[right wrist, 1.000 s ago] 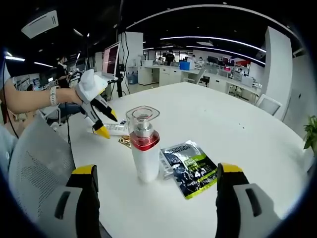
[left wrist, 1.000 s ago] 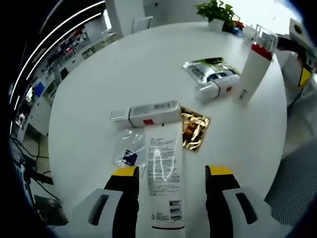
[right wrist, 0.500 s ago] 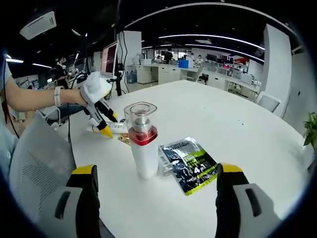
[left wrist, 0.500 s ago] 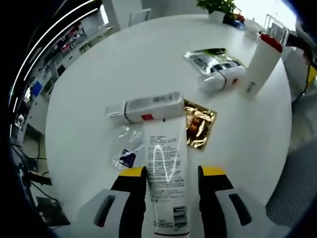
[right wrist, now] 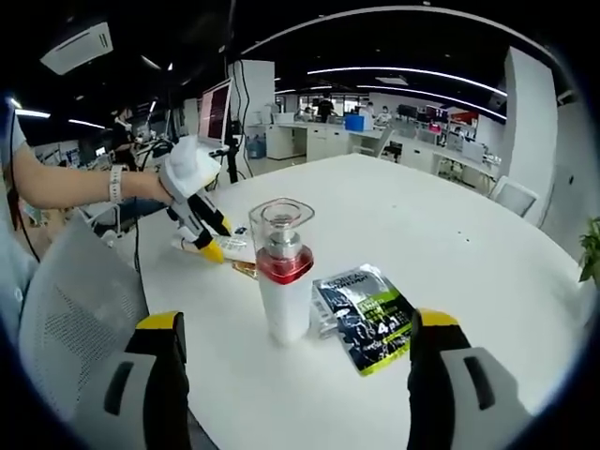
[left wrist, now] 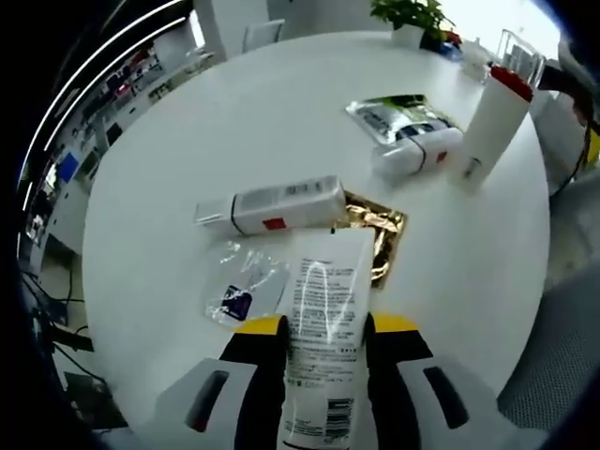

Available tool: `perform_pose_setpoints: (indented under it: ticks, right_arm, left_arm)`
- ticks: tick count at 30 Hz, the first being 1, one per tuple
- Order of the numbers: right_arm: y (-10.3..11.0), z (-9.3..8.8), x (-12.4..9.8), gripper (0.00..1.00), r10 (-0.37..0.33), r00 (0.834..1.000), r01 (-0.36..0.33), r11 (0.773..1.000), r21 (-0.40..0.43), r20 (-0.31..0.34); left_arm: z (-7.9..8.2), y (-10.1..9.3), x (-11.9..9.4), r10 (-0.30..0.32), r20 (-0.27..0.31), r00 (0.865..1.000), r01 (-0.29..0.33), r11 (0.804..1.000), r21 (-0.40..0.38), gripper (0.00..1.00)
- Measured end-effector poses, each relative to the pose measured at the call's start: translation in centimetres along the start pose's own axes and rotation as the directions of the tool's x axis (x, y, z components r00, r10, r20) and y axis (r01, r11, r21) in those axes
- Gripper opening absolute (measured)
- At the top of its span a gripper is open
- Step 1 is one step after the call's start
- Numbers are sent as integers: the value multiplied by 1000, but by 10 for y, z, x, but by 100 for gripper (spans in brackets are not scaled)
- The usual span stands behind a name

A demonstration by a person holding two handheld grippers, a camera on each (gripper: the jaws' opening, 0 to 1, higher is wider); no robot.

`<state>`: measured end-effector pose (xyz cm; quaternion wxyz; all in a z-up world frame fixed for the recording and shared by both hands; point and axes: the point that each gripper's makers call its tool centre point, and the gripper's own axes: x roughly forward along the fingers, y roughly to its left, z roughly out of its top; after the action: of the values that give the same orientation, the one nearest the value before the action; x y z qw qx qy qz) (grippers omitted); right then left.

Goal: Arrange the skincare products in the storage area until every visible bottle or jar stands upright without overlapping.

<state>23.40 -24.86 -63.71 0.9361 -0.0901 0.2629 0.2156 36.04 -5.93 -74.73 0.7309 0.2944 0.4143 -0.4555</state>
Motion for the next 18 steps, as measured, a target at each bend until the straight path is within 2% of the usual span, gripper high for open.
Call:
perform_pose_setpoints:
  ticks: [7, 10, 16, 18]
  right_arm:
    - [5, -4, -2, 96, 9, 1000, -9, 1000, 27, 3]
    - [5, -7, -3, 96, 6, 1000, -6, 1000, 29, -4]
    - [10, -12, -1, 95, 15, 1000, -15, 999, 43, -7]
    - [11, -13, -2, 95, 13, 1000, -13, 999, 47, -8]
  left_arm:
    - [0, -1, -1, 18, 16, 1000, -18, 1000, 12, 25]
    - [1, -3, -2, 23, 37, 999, -24, 999, 45, 24]
    - [1, -4, -4, 43, 61, 997, -46, 998, 47, 21]
    - [2, -4, -6, 36, 77, 996, -38, 999, 26, 20]
